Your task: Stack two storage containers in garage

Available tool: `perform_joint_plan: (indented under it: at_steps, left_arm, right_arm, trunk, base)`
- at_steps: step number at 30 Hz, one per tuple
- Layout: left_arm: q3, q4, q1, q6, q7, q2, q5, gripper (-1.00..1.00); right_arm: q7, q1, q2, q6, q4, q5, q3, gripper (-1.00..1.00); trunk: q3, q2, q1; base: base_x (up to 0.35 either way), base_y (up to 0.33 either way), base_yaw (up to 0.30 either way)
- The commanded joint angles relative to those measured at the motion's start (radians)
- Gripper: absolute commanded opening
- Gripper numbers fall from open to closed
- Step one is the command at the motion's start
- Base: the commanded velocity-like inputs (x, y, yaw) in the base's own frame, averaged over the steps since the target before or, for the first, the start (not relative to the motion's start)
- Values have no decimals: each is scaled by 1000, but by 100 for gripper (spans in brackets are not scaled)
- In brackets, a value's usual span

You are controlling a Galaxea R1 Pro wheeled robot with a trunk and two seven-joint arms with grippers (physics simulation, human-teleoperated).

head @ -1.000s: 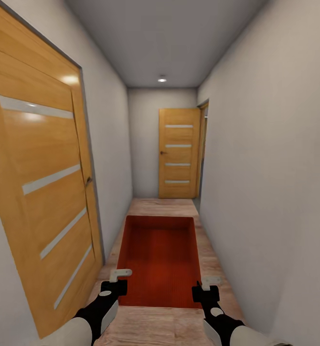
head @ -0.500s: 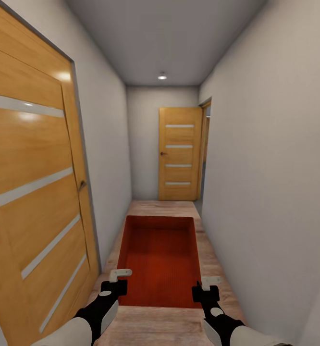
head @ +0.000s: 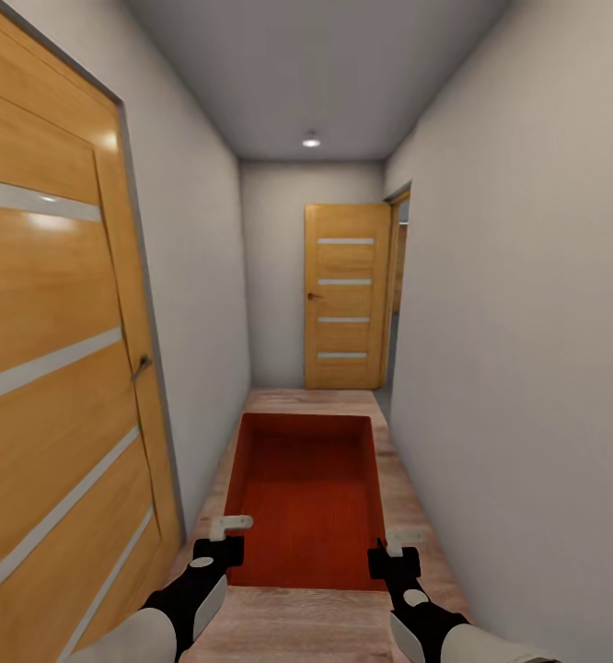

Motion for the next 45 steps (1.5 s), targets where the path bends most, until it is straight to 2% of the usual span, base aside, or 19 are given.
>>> perform_joint_plan:
  at_steps: [1,45]
  left_arm:
    - [13,4,-1,-3,62,0,-2,-100]
    - [14,5,-1,-3,62,0,-2,-100]
  right_arm:
    - [-20,-2,0,-9,-3,-16,-33,-100]
    - [-20,-2,-1,-9,-3,-16,-33,-100]
  trunk:
    - [-2,-1,1]
    - [-2,-1,1]
  base:
    - [322,0,0]
    - [322,0,0]
